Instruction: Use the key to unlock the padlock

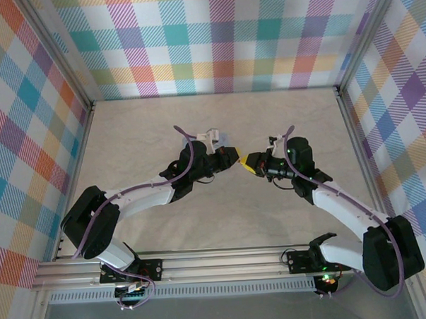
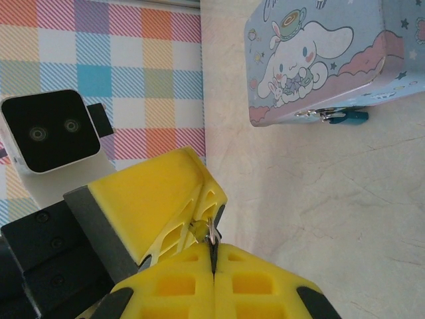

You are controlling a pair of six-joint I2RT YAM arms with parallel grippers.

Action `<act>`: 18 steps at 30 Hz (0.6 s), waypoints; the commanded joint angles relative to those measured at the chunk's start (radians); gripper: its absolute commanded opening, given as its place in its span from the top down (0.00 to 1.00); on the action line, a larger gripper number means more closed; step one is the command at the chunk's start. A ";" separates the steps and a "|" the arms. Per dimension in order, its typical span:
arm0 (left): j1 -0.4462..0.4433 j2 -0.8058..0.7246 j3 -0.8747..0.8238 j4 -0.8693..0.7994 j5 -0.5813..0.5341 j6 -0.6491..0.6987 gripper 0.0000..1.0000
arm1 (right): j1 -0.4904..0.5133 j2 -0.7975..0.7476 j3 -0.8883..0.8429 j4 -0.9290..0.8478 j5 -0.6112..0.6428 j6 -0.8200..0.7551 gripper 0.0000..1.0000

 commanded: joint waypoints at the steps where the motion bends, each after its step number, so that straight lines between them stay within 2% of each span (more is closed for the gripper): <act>1: -0.016 0.000 0.021 0.032 -0.007 0.025 0.98 | 0.006 -0.023 -0.016 -0.041 0.005 -0.034 1.00; 2: -0.016 -0.003 0.021 0.031 -0.008 0.033 0.99 | 0.004 -0.030 -0.016 -0.049 0.004 -0.042 0.99; 6: -0.017 -0.024 0.021 0.016 -0.005 0.067 1.00 | -0.027 -0.076 -0.027 -0.067 -0.010 -0.077 0.84; 11: -0.016 -0.042 0.020 0.019 0.019 0.100 1.00 | -0.056 -0.102 -0.053 0.047 -0.078 -0.101 0.69; 18: -0.017 -0.051 0.028 0.041 0.068 0.099 1.00 | -0.059 -0.101 -0.083 0.194 -0.117 -0.129 0.58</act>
